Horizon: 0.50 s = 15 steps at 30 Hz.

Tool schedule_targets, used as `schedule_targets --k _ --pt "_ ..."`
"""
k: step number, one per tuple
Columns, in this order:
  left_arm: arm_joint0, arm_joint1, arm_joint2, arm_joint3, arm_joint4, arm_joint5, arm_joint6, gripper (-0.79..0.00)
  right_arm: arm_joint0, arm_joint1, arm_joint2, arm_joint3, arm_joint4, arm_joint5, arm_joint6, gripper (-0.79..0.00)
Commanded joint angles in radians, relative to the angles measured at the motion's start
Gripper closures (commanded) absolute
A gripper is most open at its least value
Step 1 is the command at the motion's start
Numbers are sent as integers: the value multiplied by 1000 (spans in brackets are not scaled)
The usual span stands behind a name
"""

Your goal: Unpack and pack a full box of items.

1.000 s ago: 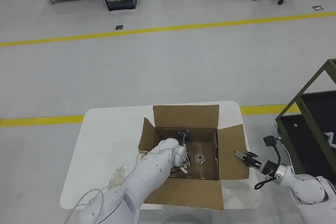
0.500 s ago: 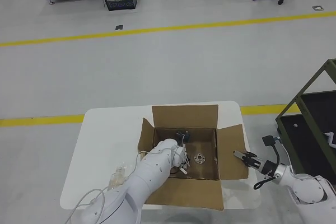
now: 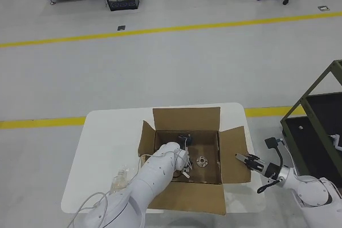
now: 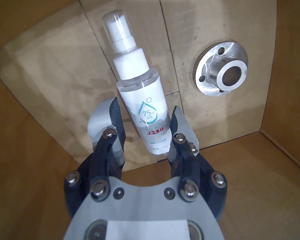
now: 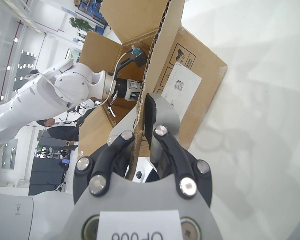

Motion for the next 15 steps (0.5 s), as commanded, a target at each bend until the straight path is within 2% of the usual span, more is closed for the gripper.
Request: schedule_targets --k 1,9,13,14,15 --pt "-1 -2 -3 3 0 -1 1 -416 0 1 -2 -5 2 -3 5 0" --pt "-3 -6 -11 18 6 -6 5 -360 0 3 -3 -24 5 -4 8 0" --pt "-4 -7 -16 23 8 -7 6 -203 -1 4 -3 -29 5 -2 7 0" --pt "-4 -7 -17 24 9 -7 6 -123 -1 4 -3 -29 5 -2 6 0" --pt "-5 -7 -18 25 11 -8 8 0 -2 4 -4 -30 5 -2 5 0"
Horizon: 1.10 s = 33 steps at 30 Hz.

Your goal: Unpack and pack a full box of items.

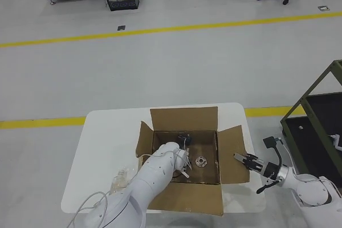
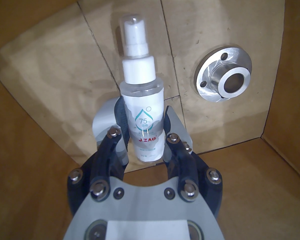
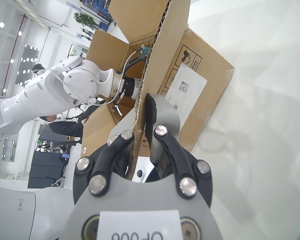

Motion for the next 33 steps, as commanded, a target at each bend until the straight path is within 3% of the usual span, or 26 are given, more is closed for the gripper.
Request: schedule_targets --k 1,21,23,25,28,30,33 --pt "-1 0 -2 2 2 0 3 0 0 0 0 -1 0 0 -1 0" --pt "-44 16 -47 -98 1 -36 -66 0 46 3 -16 52 -32 23 -12 -22" --pt "-44 23 -65 -121 -19 -39 -71 0 52 3 -19 56 -38 24 -12 -179" --pt "-44 32 -81 -147 -31 -38 -84 0 58 3 -20 62 -43 26 -14 -231" --pt "-41 49 -108 -194 -45 -33 -94 0 66 3 -26 70 -46 29 -19 -428" --pt "-37 64 -125 -235 -41 -23 -107 0 69 2 -30 75 -46 34 -25 -785" --pt "-21 89 -155 -319 -34 -1 -141 0 74 0 -37 83 -40 40 -38 -785"
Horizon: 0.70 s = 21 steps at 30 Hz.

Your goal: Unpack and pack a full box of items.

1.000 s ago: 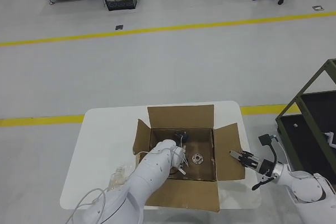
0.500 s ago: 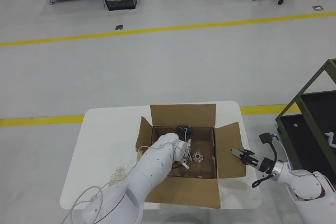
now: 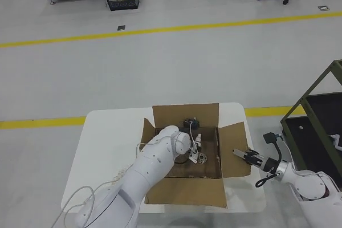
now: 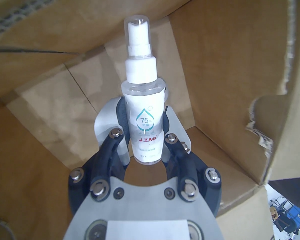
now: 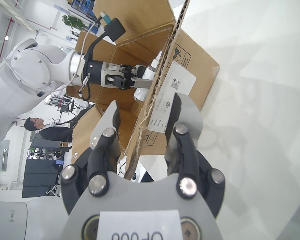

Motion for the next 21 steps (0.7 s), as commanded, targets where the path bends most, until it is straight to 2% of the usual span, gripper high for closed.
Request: schedule_targets --k 1,5,10,14,17,21 --pt "14 19 -19 -67 13 17 -30 0 3 -1 -4 5 4 2 -5 -785" --pt "63 64 -69 -246 60 68 -101 0 8 -2 -7 16 14 5 -19 -785" --pt "164 126 -151 -514 156 122 -205 0 16 -3 -6 31 32 -6 -22 -785" --pt "246 163 -216 -707 211 136 -286 0 23 -3 -10 41 39 -5 -22 -785" --pt "289 181 -253 -806 241 138 -313 0 28 -4 -14 46 49 -4 -19 -785" --pt "322 193 -286 -889 243 145 -327 0 36 -5 -22 50 53 -3 -19 -785"
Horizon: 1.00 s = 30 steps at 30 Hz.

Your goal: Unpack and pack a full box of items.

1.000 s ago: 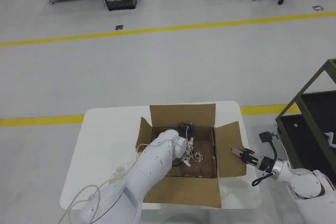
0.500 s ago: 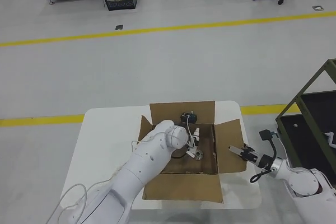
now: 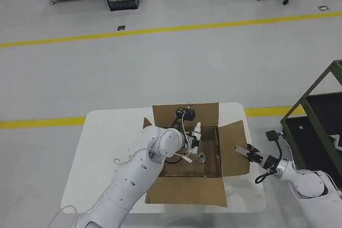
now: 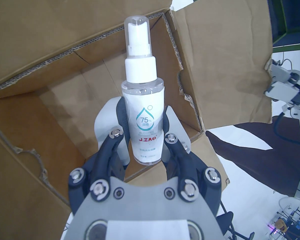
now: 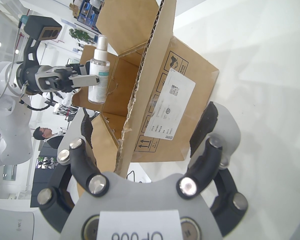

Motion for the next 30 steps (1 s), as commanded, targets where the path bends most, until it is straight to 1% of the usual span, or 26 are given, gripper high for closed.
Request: schedule_targets --k 1,2,15,16,17,18,19,21,26,30 --pt "11 3 -13 -34 -12 1 -3 0 4 0 -3 2 -2 1 0 -785" --pt "14 5 -17 -47 -12 -1 -3 0 6 -1 -5 2 -2 2 0 -785" --pt "14 5 -17 -47 -12 -1 -3 0 27 -5 -39 2 -4 1 9 -785" --pt "14 5 -17 -47 -12 -1 -3 0 31 -5 -43 2 -10 0 12 -372" --pt "14 5 -17 -47 -12 -1 -3 0 34 -6 -46 1 -13 2 12 -280" --pt "17 5 -17 -48 -14 -3 3 0 36 -6 -49 -1 -21 2 12 -22" --pt "26 6 -14 -51 -14 -16 20 0 37 -6 -52 -2 -24 1 11 0" --pt "30 8 -12 -58 -9 -35 26 0 36 -6 -55 -6 -32 0 12 0" --pt "33 16 -42 -90 -9 -25 19 0 27 -6 -58 -10 -29 3 10 0" --pt "45 27 -80 -136 8 -12 -7 0 22 -6 -60 -11 -18 -2 21 0"
